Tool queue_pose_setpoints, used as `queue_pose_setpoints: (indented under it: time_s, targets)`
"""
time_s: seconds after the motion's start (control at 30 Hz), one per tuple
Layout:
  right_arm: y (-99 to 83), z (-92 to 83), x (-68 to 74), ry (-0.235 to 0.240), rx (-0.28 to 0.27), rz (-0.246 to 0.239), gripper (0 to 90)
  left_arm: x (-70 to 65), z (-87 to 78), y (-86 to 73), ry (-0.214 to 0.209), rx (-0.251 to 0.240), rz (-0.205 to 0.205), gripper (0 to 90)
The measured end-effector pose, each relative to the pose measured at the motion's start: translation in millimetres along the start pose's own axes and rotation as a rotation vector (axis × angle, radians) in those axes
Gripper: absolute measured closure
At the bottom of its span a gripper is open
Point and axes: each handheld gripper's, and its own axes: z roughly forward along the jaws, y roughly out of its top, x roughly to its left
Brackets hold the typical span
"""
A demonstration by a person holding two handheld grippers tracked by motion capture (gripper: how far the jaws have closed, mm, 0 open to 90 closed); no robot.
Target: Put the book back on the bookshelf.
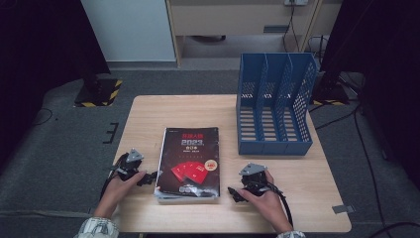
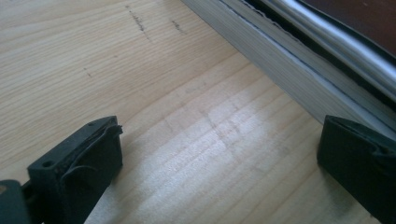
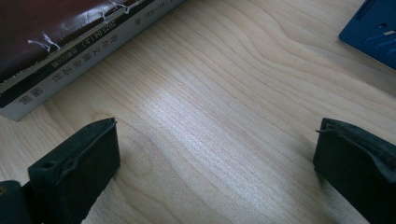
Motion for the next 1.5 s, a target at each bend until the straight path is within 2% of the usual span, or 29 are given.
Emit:
queue_pose_setpoints:
  time_s: [0.37, 0.47, 0.57, 0.67, 0.7, 0.77, 0.8, 0.83, 0.87, 0.9, 0.93, 0.97, 1.0, 1.03, 1.1, 1.17, 1.27, 1.3, 1.4, 1.47, 1.5]
  targets:
    - [-0.6, -0.9, -0.6, 0.009, 0.0, -0.006, 1.5, 0.7, 0.4, 0.6, -0.015, 0.002, 0.016, 0.0]
    - [0.8, 0.4, 2.3, -0.019, 0.002, 0.018, 1.6, -1.7, 1.3, 2.7, -0.025, 0.01, 0.03, 0.0]
    - [0.9, 0.4, 3.5, -0.037, -0.001, 0.028, 2.6, -3.2, -0.4, 2.7, -0.025, 0.021, 0.022, 0.0]
    - [-0.2, -1.4, 3.2, -0.053, -0.015, 0.043, 8.8, -4.2, -4.6, 1.3, -0.026, 0.034, 0.025, 1.7]
    - [-1.9, -5.5, 2.6, -0.081, -0.031, 0.072, 19.7, -3.5, -7.2, 0.8, -0.025, 0.038, 0.021, 6.5]
    - [-0.7, -12.6, 5.3, -0.104, -0.056, 0.085, 21.0, -0.6, -19.1, 2.4, -0.007, 0.009, -0.021, 8.2]
    - [2.6, -17.4, 7.9, -0.102, -0.075, 0.073, 24.0, -0.3, -23.9, 3.8, -0.005, -0.017, -0.039, 8.3]
    - [2.6, -17.4, 7.9, -0.102, -0.075, 0.073, 24.0, -0.3, -23.9, 3.8, -0.005, -0.017, -0.039, 9.2]
    - [12.3, -27.5, 14.3, -0.103, -0.102, 0.033, 26.1, -3.1, -31.9, 7.2, 0.003, -0.059, -0.053, 10.4]
    - [12.3, -27.5, 14.3, -0.103, -0.102, 0.033, 26.1, -3.1, -31.9, 7.2, 0.003, -0.059, -0.053, 11.4]
    - [22.9, -36.0, 20.0, -0.096, -0.134, 0.005, 27.5, -5.1, -35.4, 9.8, 0.014, -0.081, -0.044, 11.6]
    - [22.9, -36.0, 20.0, -0.096, -0.134, 0.005, 27.5, -7.2, -38.5, 12.0, 0.023, -0.101, -0.037, 11.6]
    - [32.9, -41.3, 23.4, -0.079, -0.16, 0.003, 30.2, -11.1, -44.6, 14.5, 0.035, -0.138, -0.041, 12.4]
    - [37.5, -42.2, 24.6, -0.069, -0.17, 0.01, 31.1, -13.1, -47.3, 14.9, 0.029, -0.154, -0.038, 13.2]
    - [46.7, -41.5, 25.5, -0.05, -0.163, 0.01, 33.2, -15.5, -49.4, 16.1, 0.014, -0.168, -0.038, 13.6]
    - [51.5, -40.1, 25.0, -0.037, -0.159, 0.013, 36.4, -19.2, -52.2, 20.3, 0.01, -0.207, -0.032, 13.8]
    - [66.7, -33.4, 21.9, -0.006, -0.168, 0.031, 38.0, -24.9, -52.6, 26.7, 0.0, -0.25, -0.023, 19.2]
    - [75.9, -26.7, 20.7, 0.011, -0.17, 0.03, 37.7, -27.7, -51.0, 28.6, -0.004, -0.254, -0.025, 22.1]
    - [83.7, -17.7, 20.1, 0.026, -0.161, 0.02, 35.4, -33.6, -44.4, 34.2, -0.006, -0.249, -0.032, 26.9]
    - [90.9, -8.9, 19.7, 0.039, -0.151, -0.005, 29.7, -35.1, -37.5, 35.6, -0.001, -0.221, -0.039, 27.5]
    - [93.6, -4.3, 18.5, 0.053, -0.143, 0.007, 27.3, -34.7, -33.8, 35.3, -0.003, -0.204, -0.035, 29.2]
